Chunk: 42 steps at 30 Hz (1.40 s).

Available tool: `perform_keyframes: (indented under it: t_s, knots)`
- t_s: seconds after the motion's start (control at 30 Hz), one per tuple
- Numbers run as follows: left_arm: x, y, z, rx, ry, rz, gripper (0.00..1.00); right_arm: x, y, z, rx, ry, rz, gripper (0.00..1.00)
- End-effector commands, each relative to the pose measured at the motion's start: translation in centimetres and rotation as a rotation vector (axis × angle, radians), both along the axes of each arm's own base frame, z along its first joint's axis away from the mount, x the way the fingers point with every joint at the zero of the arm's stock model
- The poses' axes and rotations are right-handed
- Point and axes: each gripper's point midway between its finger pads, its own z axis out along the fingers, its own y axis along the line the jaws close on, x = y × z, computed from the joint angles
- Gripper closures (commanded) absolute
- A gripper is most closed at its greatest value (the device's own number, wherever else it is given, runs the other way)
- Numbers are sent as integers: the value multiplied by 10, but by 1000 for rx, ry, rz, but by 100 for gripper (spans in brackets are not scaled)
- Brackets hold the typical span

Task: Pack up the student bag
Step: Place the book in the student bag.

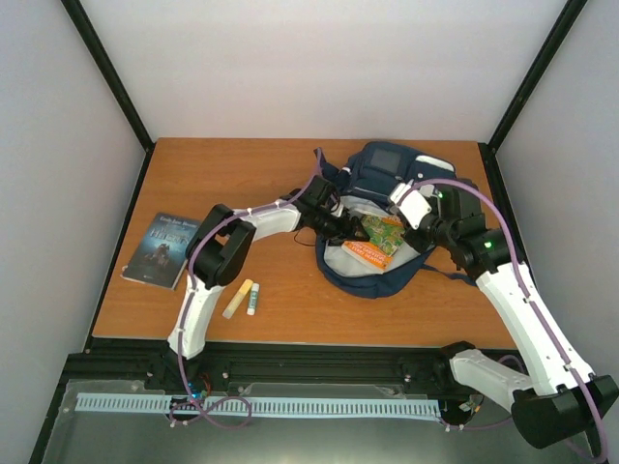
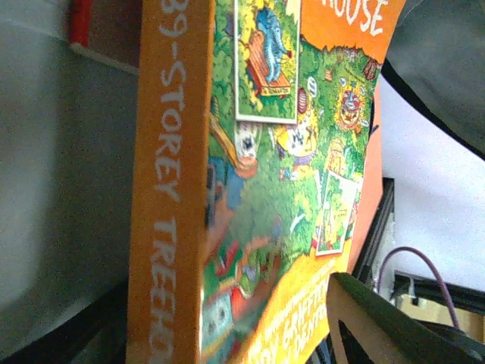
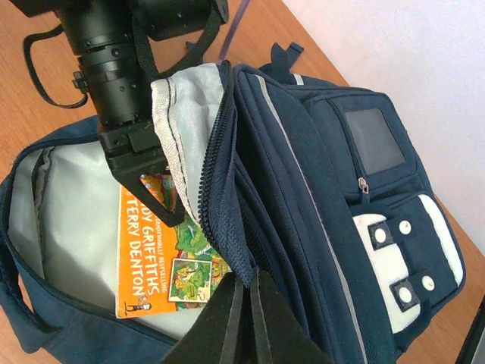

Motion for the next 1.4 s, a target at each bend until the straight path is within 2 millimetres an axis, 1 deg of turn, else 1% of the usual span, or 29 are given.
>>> perform_keyframes:
  t_s: [0.0, 0.1, 0.13, 0.17, 0.33, 0.4, 0.43, 0.47, 0.53, 0.57, 0.63, 0.67, 0.77, 0.83, 0.9, 1.03, 1.13, 1.23, 1.37]
  knots:
    - [6, 12, 35, 33, -110, 66, 34, 3, 1, 24, 64, -102, -20, 97]
    - [1, 21, 46, 38, -125, 107, 31, 5, -1, 26, 72, -114, -38, 97]
    - [-4, 27, 44, 50, -124, 121, 30, 5, 0, 28, 78, -119, -39, 97]
    - [-6, 32, 50, 53, -136, 137, 29, 6, 0, 29, 82, -121, -43, 97]
    - [-21, 56, 64, 67, -193, 228, 29, 9, 3, 33, 105, -122, -45, 97]
    - [-33, 57, 68, 62, -230, 231, 30, 10, 4, 32, 116, -117, -45, 97]
    - [-40, 53, 70, 53, -251, 218, 33, 10, 5, 32, 121, -115, -46, 97]
    - [-48, 48, 71, 51, -271, 201, 35, 11, 6, 31, 129, -113, -44, 97]
    - [-65, 33, 64, 66, -293, 156, 44, 11, 8, 30, 145, -107, -45, 97]
    - [-70, 28, 58, 79, -297, 146, 51, 11, 9, 28, 153, -99, -43, 97]
    - [-76, 19, 44, 118, -299, 143, 62, 12, 11, 27, 165, -90, -40, 97]
    - [-78, 15, 38, 134, -302, 146, 70, 12, 12, 27, 168, -87, -39, 97]
    - [-87, 8, 21, 162, -305, 150, 91, 12, 12, 28, 172, -87, -38, 97]
    - [-93, 7, 12, 182, -306, 157, 98, 12, 12, 27, 173, -83, -38, 97]
    - [-97, 7, 3, 204, -307, 169, 99, 11, 13, 26, 178, -79, -32, 97]
    - [-91, 11, -13, 246, -293, 238, 99, 8, 18, 21, 194, -58, -12, 97]
    - [-77, 11, -19, 253, -318, 309, 99, 5, 21, 19, 206, -44, 5, 97]
    - [-61, 4, -16, 235, -354, 360, 99, 1, 24, 21, 219, -37, 25, 97]
    - [-44, -13, -2, 175, -410, 395, 99, -2, 26, 22, 229, -27, 39, 97]
